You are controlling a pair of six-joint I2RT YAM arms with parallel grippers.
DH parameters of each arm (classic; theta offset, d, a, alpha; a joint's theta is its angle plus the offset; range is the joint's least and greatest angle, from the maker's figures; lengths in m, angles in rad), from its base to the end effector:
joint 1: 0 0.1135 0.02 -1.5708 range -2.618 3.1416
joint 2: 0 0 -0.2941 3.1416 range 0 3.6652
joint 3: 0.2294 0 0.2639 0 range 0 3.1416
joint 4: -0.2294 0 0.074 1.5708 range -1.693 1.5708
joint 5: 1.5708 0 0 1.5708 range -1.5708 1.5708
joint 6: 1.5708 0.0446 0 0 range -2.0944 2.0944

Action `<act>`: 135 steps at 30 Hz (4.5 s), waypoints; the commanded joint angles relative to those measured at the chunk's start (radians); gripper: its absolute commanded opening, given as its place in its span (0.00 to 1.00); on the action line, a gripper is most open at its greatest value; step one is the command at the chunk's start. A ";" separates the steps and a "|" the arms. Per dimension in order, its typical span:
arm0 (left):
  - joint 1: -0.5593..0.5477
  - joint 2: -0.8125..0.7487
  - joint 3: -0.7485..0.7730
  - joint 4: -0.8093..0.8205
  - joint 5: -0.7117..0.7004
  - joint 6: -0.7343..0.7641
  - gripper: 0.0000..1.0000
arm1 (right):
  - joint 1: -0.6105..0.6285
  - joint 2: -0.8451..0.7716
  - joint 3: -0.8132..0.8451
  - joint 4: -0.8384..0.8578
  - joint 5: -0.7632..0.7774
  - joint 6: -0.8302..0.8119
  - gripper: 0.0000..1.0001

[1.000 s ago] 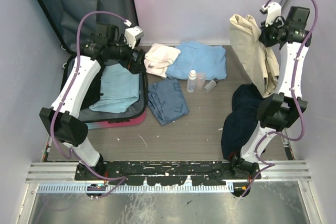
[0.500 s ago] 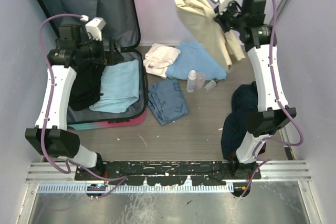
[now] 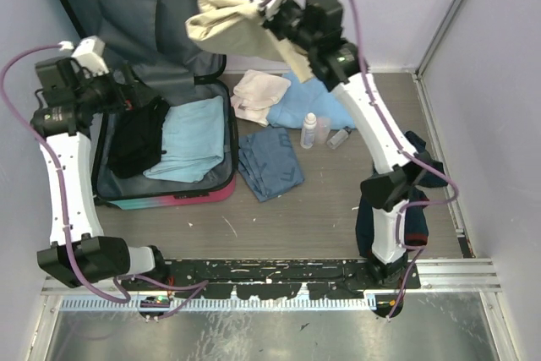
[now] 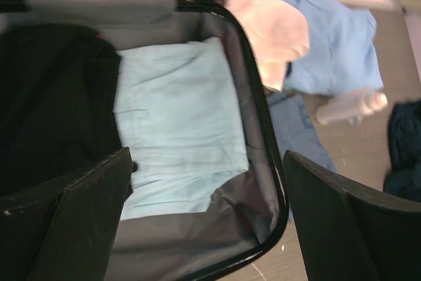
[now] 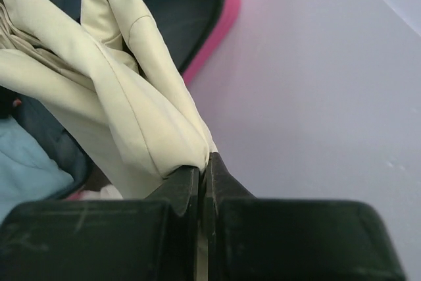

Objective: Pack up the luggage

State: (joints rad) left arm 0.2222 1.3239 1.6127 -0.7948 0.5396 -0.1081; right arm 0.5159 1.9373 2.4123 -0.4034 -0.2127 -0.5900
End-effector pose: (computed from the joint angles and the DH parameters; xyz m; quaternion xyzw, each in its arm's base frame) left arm 0.2738 0.0384 0.4750 -0.0031 0.8414 -0.2014 0.5015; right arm 0.3814 0.2271 0.5674 -0.4219 0.5357 0.0453 0.7300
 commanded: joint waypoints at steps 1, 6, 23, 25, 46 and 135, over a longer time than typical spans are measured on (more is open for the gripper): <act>0.129 -0.047 -0.019 0.079 0.012 -0.103 0.98 | 0.106 0.069 0.031 0.337 0.041 -0.036 0.00; 0.163 -0.099 -0.023 0.058 0.009 -0.078 0.98 | 0.219 0.208 0.044 0.544 0.100 -0.080 0.00; 0.259 -0.078 0.045 0.028 0.003 -0.087 0.97 | 0.449 0.471 -0.108 0.959 0.116 -0.139 0.01; 0.258 -0.062 0.076 -0.009 0.012 -0.060 0.97 | 0.465 0.499 -0.108 0.970 0.119 -0.123 0.01; 0.257 0.215 -0.028 -0.181 -0.058 0.237 0.91 | 0.532 0.084 -0.801 0.810 -0.142 0.038 0.91; -1.094 0.498 -0.118 0.182 -0.387 0.588 0.71 | -0.473 -0.632 -1.114 0.179 -0.235 0.646 0.90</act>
State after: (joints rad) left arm -0.8215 1.7710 1.4574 -0.6994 0.2512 0.5056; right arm 0.0769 1.3693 1.3258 -0.2771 -0.4114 0.0177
